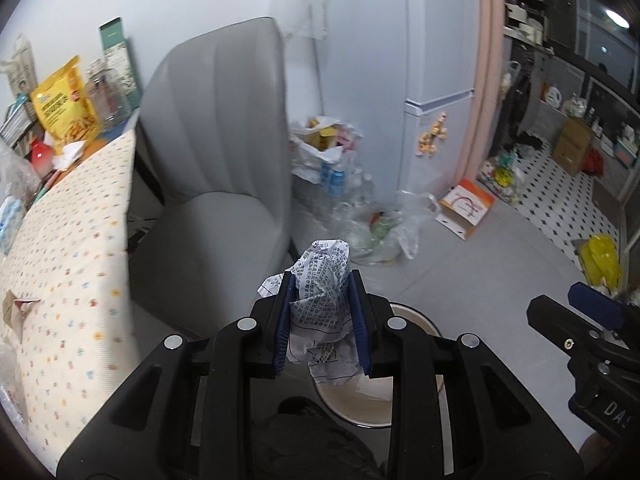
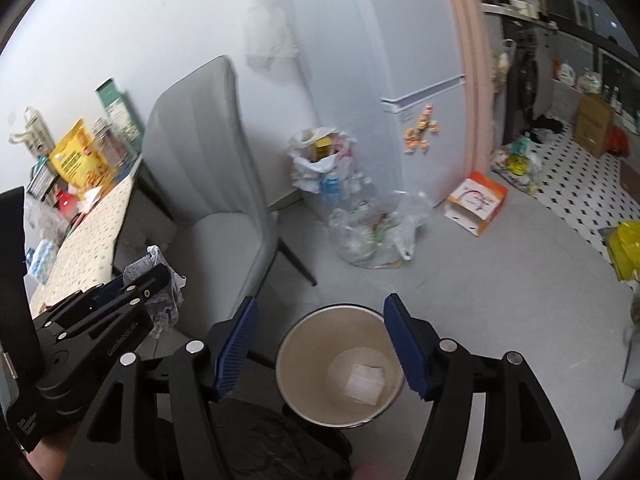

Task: Collect trash
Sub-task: 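Open the left tool over the bin to drop the printed paper, then move both open tools back over the table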

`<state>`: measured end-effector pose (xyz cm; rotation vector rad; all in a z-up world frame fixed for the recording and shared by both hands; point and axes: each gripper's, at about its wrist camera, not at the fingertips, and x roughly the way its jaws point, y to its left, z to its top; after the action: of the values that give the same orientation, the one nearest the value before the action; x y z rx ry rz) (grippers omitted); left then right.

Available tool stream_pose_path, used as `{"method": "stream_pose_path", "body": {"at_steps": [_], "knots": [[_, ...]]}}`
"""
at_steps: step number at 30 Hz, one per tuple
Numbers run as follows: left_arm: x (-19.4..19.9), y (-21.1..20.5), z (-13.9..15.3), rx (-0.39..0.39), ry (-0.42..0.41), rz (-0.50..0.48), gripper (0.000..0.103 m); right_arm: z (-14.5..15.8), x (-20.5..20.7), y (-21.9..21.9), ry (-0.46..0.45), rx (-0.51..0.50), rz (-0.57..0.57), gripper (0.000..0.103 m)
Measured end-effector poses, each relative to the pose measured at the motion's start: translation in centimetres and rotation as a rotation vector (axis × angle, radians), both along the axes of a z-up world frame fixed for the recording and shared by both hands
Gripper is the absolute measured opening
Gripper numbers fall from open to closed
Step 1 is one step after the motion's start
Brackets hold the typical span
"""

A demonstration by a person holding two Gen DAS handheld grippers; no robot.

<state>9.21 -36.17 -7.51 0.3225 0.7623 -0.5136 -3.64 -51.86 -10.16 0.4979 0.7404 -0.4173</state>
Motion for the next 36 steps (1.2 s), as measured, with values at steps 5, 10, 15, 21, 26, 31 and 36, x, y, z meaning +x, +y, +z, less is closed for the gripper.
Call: {"method": "stream_pose_path", "body": {"at_steps": [5,10,15,21,26,31,36], "knots": [[-1.0,-2.3,-0.5,0.004,0.029,-0.049,0.031,0.1,-2.1,-2.0,0.007,-0.005,-0.06,0.065],[-1.8,-2.8,0.0,-0.007,0.012,-0.061,0.08,0.4,-3.2,-2.8,-0.009,0.001,-0.079,0.071],[-1.9,-1.7,1.4,-0.003,-0.033,-0.035,0.085,0.8,-3.3,-2.6,-0.029,0.019,-0.079,0.072],[-1.3,2.3,3.8,-0.03,-0.083,0.065,0.094,2.5,-2.1,-0.3,-0.059,0.007,-0.028,0.08],[-0.9,7.4,6.0,-0.057,-0.133,0.162,0.097,3.9,0.2,3.4,-0.083,0.034,0.077,0.082],[-0.4,12.6,7.3,-0.077,-0.158,0.246,0.097,5.5,2.3,8.2,-0.098,0.012,0.173,0.084],[-0.2,18.5,8.4,-0.108,-0.175,0.341,0.097,7.0,3.7,12.7,-0.109,-0.012,0.256,0.085]]}}
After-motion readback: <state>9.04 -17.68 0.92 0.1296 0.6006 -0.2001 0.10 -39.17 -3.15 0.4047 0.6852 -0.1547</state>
